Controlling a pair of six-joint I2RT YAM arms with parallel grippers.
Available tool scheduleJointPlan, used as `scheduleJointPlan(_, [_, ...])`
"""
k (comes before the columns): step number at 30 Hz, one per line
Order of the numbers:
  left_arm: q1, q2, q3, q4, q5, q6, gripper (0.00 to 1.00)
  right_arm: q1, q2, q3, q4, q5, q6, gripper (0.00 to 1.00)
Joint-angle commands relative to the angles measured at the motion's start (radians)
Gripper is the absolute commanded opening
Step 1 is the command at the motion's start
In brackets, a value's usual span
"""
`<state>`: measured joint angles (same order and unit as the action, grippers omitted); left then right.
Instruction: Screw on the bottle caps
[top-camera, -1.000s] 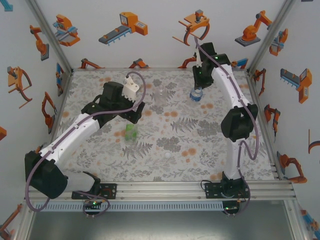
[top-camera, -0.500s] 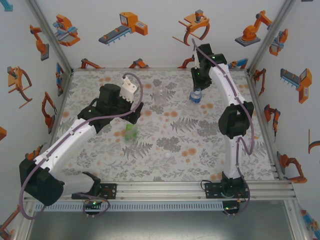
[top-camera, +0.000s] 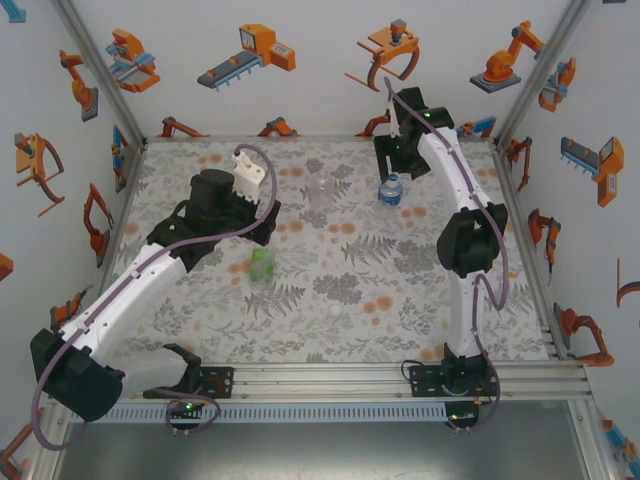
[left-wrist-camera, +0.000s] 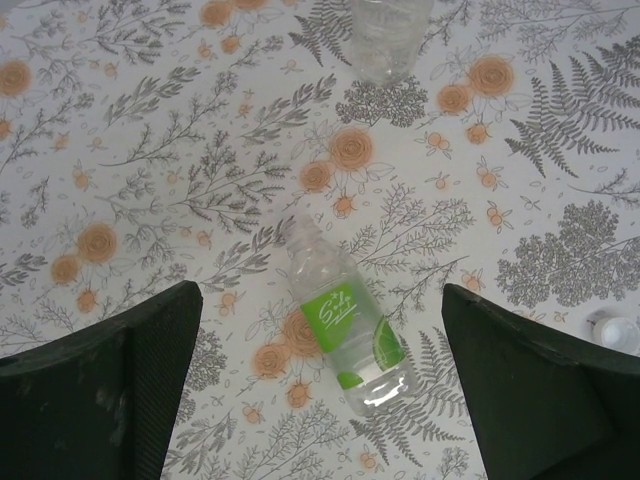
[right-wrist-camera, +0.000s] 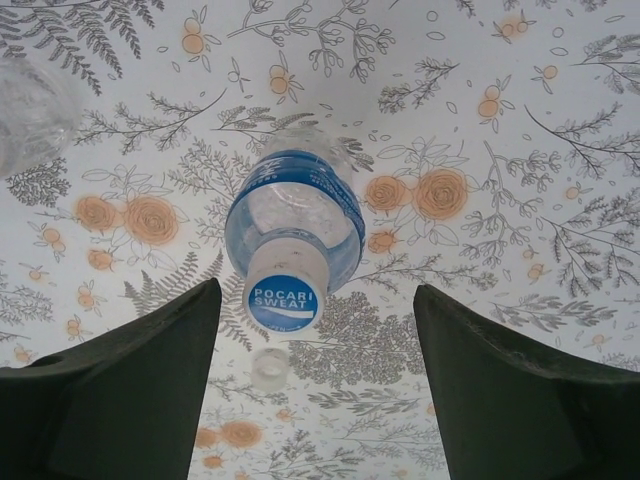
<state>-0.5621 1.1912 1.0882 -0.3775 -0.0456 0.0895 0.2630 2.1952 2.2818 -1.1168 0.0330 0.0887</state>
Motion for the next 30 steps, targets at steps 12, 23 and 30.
scheduleJointPlan(12, [0.002, 0.1, 0.137, -0.167, -0.077, -0.03, 0.97, -0.001, -0.331, -0.321, 0.284, -0.077, 0.015, 0.8])
scheduleJointPlan(23, [0.0, 0.175, 0.238, -0.275, 0.167, 0.004, 0.97, 0.07, -0.507, -0.671, 0.619, -0.211, 0.032, 0.84])
scheduleJointPlan(30, [0.0, 0.225, 0.285, -0.326, 0.276, 0.018, 0.97, 0.148, -0.471, -0.681, 0.642, -0.176, 0.041, 0.84])
